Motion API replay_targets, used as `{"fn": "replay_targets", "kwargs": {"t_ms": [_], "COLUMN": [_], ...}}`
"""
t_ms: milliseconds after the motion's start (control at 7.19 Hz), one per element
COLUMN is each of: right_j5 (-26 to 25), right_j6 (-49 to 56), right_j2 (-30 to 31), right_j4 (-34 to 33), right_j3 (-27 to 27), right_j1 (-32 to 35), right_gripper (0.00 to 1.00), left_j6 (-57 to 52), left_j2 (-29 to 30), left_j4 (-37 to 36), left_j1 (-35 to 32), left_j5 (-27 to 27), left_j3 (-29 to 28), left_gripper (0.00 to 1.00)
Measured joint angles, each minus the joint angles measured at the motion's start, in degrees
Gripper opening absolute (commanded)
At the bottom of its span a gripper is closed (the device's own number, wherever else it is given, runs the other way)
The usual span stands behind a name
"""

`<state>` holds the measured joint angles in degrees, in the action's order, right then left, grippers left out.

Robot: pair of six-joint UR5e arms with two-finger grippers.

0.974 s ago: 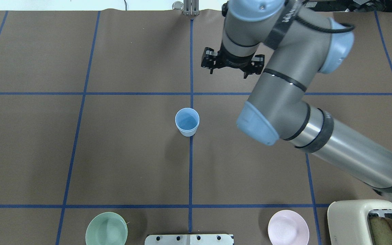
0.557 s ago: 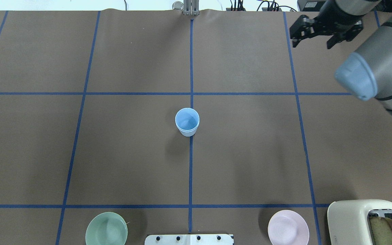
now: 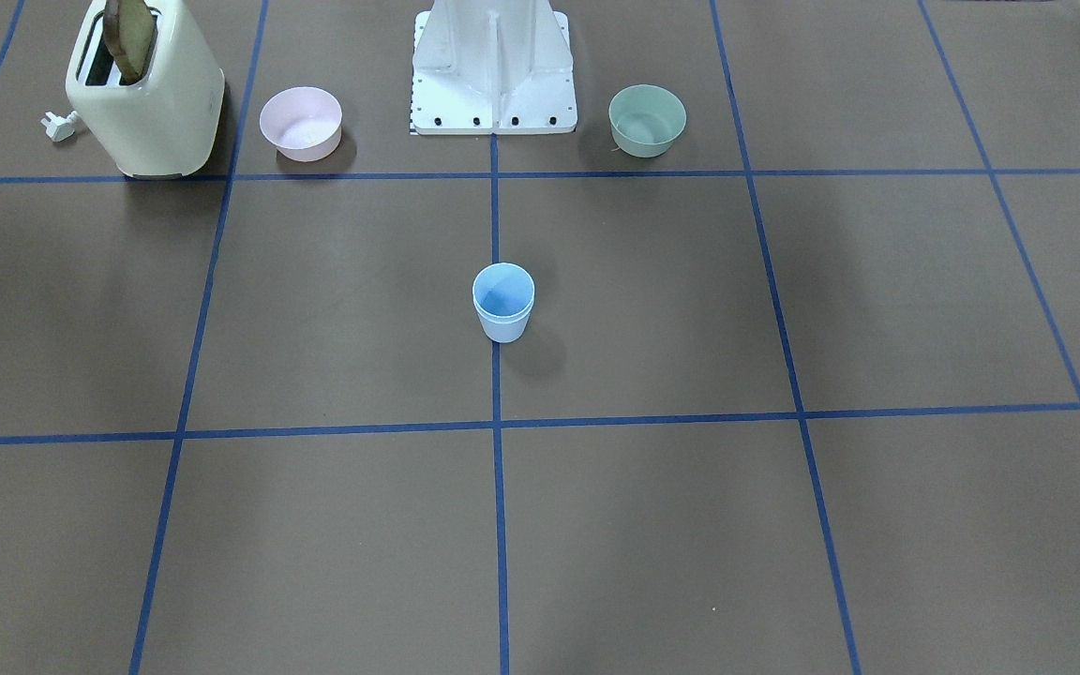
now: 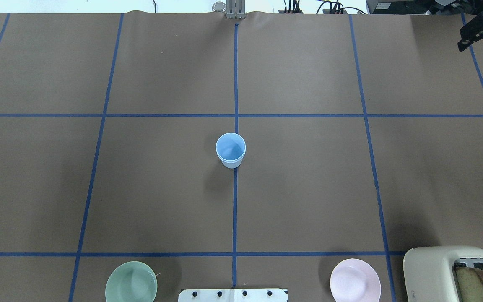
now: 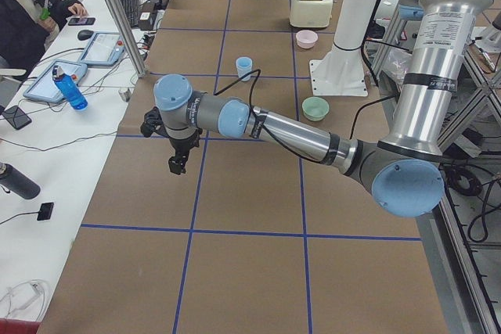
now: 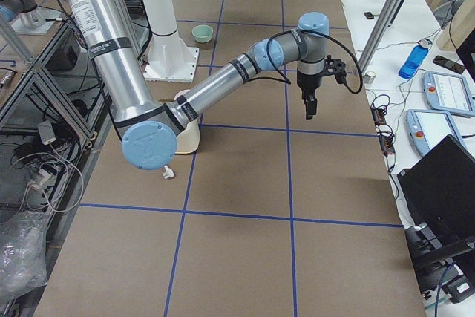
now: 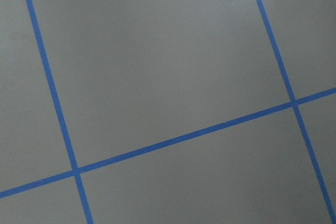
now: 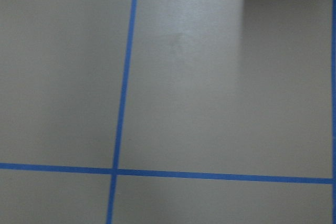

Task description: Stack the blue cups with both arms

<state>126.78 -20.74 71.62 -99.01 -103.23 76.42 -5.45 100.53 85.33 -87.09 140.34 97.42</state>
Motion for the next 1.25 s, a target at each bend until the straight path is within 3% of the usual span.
{"fn": "replay_targets", "kwargs": {"t_ms": [417,1252], "right_j5": [5.20,5.41], "right_j6": [3.76,4.39], "right_j2": [6.14,6.63], "right_j4": [10.93,11.68], "right_j3": [5.50,5.87], "right_j1": [4.65,6.10], "right_gripper": [1.00,1.00], "left_j6": [-1.87,-1.74], "left_j2": [-2.84,-5.25], "left_j4": [0.23,0.63], "left_j1": [-1.55,-2.29], "left_j5": [0.16,0.11], "left_j3": [-0.43,0.13], "left_gripper": [0.98,0.98]}}
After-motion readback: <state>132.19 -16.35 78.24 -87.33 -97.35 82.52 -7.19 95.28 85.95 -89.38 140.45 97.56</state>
